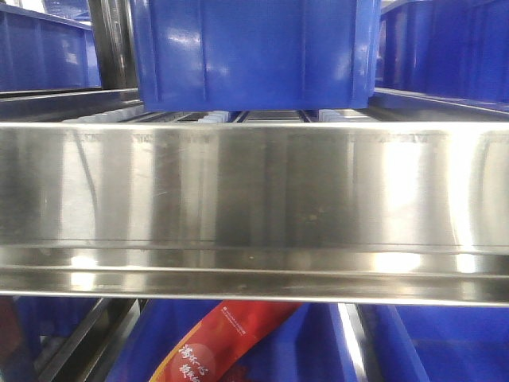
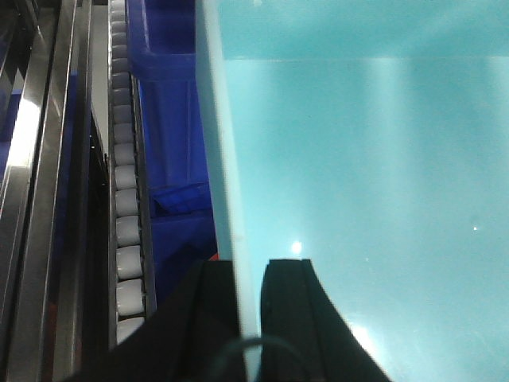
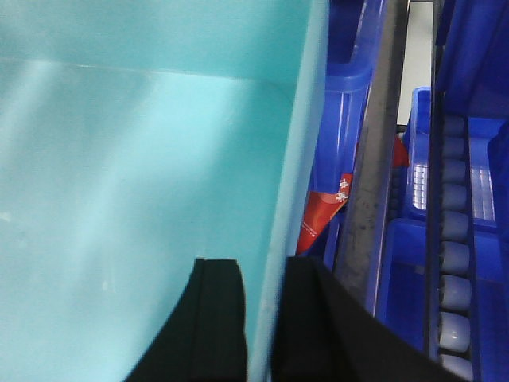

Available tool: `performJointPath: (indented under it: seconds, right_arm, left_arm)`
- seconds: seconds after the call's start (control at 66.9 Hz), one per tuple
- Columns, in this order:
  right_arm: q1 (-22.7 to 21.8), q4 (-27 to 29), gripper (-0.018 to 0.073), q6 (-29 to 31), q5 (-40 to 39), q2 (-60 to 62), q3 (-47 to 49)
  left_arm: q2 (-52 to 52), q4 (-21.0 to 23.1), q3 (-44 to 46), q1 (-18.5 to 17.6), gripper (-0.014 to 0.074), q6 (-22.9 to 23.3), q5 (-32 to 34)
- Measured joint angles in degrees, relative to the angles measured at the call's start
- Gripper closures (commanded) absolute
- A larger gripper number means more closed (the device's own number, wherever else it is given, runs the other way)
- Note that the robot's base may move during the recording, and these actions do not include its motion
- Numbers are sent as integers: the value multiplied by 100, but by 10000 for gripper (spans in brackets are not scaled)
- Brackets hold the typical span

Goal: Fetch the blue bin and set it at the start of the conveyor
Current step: 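Pull the gripped teal bin off the shelf toward the robot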

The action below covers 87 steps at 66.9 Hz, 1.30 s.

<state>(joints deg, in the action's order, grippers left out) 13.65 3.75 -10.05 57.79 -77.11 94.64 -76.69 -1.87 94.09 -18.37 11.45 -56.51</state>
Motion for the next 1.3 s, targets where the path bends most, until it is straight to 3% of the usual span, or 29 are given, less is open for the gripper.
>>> performJointPath:
  seconds: [1.3]
  right_arm:
    - [0,0,712,0,-33,0,0]
  left_arm:
    - [0,0,0,0,707,10,0]
